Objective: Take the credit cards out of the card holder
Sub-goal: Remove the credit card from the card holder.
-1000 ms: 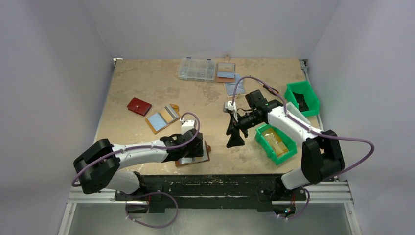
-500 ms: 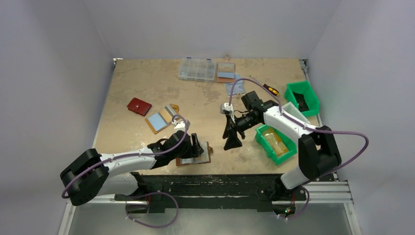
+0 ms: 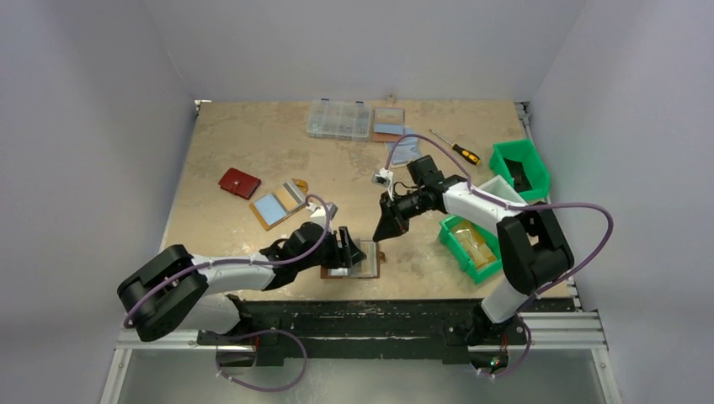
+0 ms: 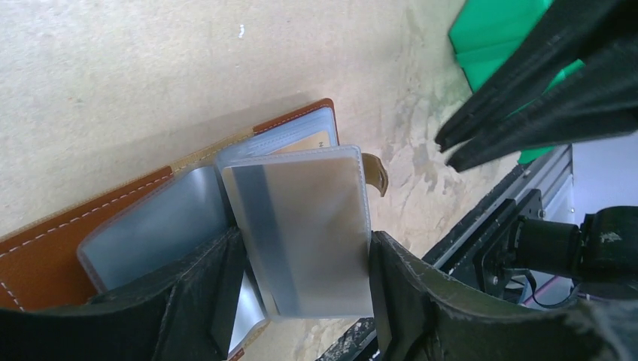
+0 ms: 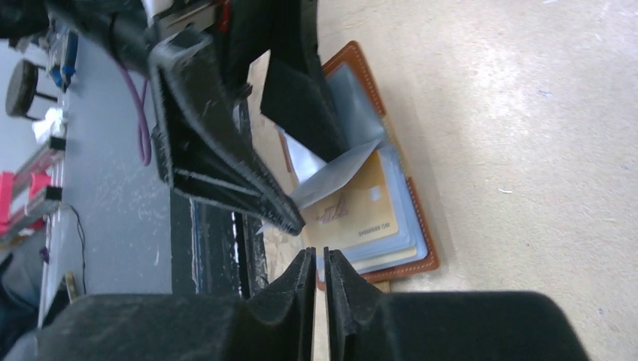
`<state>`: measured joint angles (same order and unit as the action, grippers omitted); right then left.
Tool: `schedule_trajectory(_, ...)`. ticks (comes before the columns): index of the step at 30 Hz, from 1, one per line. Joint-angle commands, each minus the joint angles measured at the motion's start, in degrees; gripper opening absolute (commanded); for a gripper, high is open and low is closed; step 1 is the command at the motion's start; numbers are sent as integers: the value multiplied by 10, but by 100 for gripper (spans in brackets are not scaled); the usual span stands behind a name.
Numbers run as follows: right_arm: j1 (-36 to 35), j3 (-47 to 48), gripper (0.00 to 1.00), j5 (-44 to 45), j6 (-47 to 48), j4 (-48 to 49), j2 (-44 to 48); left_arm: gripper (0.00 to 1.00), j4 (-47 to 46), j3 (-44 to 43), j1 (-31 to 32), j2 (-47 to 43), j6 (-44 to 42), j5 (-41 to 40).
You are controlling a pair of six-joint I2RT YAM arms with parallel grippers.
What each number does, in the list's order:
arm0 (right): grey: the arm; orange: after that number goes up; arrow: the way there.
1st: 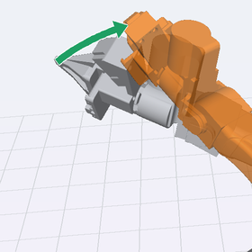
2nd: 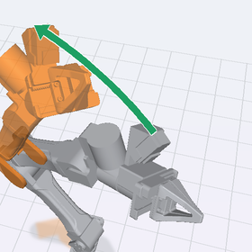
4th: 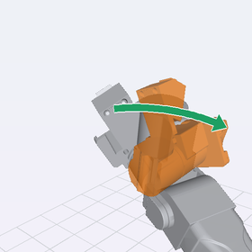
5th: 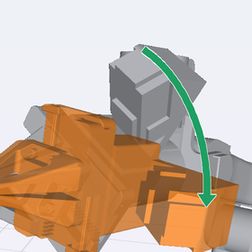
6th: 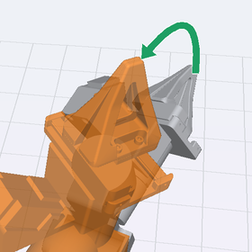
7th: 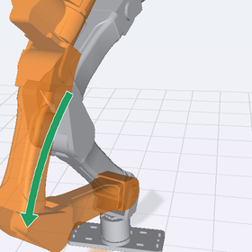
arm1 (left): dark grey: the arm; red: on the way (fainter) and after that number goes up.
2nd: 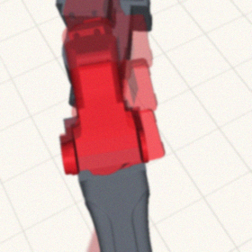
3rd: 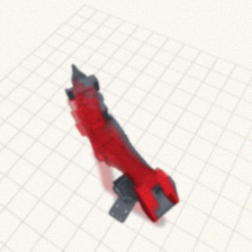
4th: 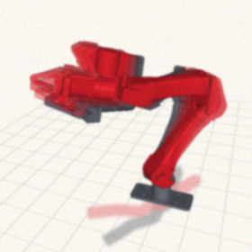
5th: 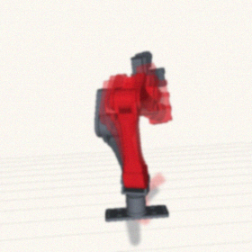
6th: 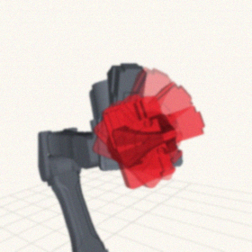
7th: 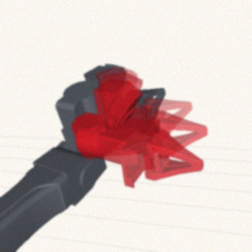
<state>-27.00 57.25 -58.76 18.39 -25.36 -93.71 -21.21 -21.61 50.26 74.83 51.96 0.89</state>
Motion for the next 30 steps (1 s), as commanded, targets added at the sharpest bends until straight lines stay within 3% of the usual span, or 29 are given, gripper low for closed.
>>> schedule_trajectory(1,-1,-5,13,42,-89,81,-9,46,-99,-1,-3,14,-18,34)
schedule_trajectory(14,-26,5,9,95,-102,71,-56,47,-146,-12,-6,66,-17,59)
schedule_trajectory(21,-63,19,9,64,-99,63,-75,68,-135,-24,-8,82,-7,73)
schedule_trajectory(30,-74,30,9,22,-105,59,-94,73,-119,-20,-9,79,-2,81)
